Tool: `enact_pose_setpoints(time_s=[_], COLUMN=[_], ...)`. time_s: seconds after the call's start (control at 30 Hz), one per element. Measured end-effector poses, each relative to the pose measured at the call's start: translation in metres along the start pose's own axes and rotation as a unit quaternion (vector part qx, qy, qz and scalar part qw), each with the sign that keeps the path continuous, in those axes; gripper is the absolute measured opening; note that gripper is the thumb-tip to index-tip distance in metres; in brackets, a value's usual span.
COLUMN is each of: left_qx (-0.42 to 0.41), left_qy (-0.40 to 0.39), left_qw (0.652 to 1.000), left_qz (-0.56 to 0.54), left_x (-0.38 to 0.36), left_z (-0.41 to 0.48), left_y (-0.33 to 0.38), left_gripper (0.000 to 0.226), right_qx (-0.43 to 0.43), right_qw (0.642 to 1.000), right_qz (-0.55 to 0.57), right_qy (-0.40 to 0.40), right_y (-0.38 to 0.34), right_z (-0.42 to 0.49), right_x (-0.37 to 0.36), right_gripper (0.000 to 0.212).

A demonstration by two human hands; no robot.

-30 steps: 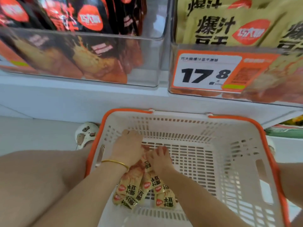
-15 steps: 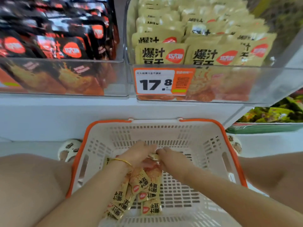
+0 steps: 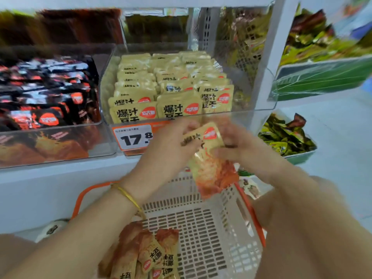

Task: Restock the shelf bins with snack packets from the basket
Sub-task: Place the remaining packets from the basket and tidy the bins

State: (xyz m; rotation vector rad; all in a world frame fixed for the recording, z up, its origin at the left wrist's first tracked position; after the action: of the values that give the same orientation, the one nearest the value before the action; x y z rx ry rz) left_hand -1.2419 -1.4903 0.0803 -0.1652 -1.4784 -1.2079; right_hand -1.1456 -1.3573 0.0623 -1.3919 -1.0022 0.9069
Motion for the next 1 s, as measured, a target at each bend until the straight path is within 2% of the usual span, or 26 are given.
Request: enact_pose_setpoints(time_s=[0.07, 0.13, 0.17, 0.23, 0.33, 0.4, 0.5, 0.63, 0.73, 0.8, 0.87, 0.97, 1.0], left_qx=[-0.063, -0.124, -0.128, -0.113, -0.075, -0.076, -0.088, -0.090, -0.100, -0.123, -0.147, -0.199, -0.208], left_qy=[0.129, 0.208, 0.208, 0.161, 0.106, 0.108, 0.131, 0.135, 0.148, 0.189, 0.242, 0.254, 0.239], left_qw=[0.988, 0.952, 0.939, 0.927, 0.913, 0.911, 0.907, 0.909, 0.913, 0.913, 0.907, 0.897, 0.896], left_qz=[0.062, 0.187, 0.242, 0.319, 0.387, 0.392, 0.390, 0.384, 0.368, 0.339, 0.312, 0.302, 0.311], left_x=[0.017, 0.028, 0.030, 0.026, 0.015, 0.012, 0.013, 0.013, 0.012, 0.015, 0.016, 0.005, 0.000], left_z=[0.012, 0.027, 0.036, 0.052, 0.059, 0.055, 0.052, 0.052, 0.052, 0.043, 0.023, -0.012, -0.021], left_y=[0.020, 0.031, 0.031, 0.026, 0.018, 0.016, 0.015, 0.016, 0.013, 0.012, 0.010, -0.012, -0.026], left_gripper=[0.038, 0.039, 0.040, 0.045, 0.047, 0.046, 0.045, 0.043, 0.042, 0.039, 0.032, 0.027, 0.027], right_qx=[0.080, 0.162, 0.197, 0.260, 0.301, 0.285, 0.204, 0.150, 0.123, 0.106, 0.122, 0.278, 0.307], right_qw=[0.992, 0.972, 0.961, 0.934, 0.911, 0.918, 0.934, 0.894, 0.895, 0.892, 0.870, 0.815, 0.824], right_qz=[0.050, 0.058, 0.038, -0.059, -0.121, -0.163, -0.244, -0.380, -0.387, -0.403, -0.425, -0.397, -0.367], right_qy=[0.081, 0.159, 0.190, 0.238, 0.256, 0.221, 0.166, 0.184, 0.183, 0.176, 0.218, 0.318, 0.303], right_y=[-0.031, -0.055, -0.066, -0.085, -0.100, -0.098, -0.075, -0.053, -0.053, -0.056, -0.061, -0.055, -0.046], right_z=[0.002, 0.009, 0.015, 0.027, 0.044, 0.052, 0.061, 0.063, 0.067, 0.065, 0.052, 0.013, 0.004], right_x=[0.019, 0.039, 0.047, 0.055, 0.054, 0.048, 0.045, 0.046, 0.047, 0.047, 0.043, 0.017, 0.002], right_gripper=[0.032, 0.048, 0.058, 0.069, 0.061, 0.059, 0.052, 0.038, 0.040, 0.047, 0.048, 0.025, 0.017])
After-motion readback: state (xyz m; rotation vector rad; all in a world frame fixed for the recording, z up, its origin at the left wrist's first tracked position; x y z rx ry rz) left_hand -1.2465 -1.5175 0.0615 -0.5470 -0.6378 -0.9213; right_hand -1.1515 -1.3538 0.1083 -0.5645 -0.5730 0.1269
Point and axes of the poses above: each hand's wrist, its own z-axis towards the middle knuckle, its own x-axis out of the back of the hand, y = z × x, the point moved 3 cm from there along z, towards the middle knuckle, and after that the axes turned 14 degrees about z, right-handed, at the moved point
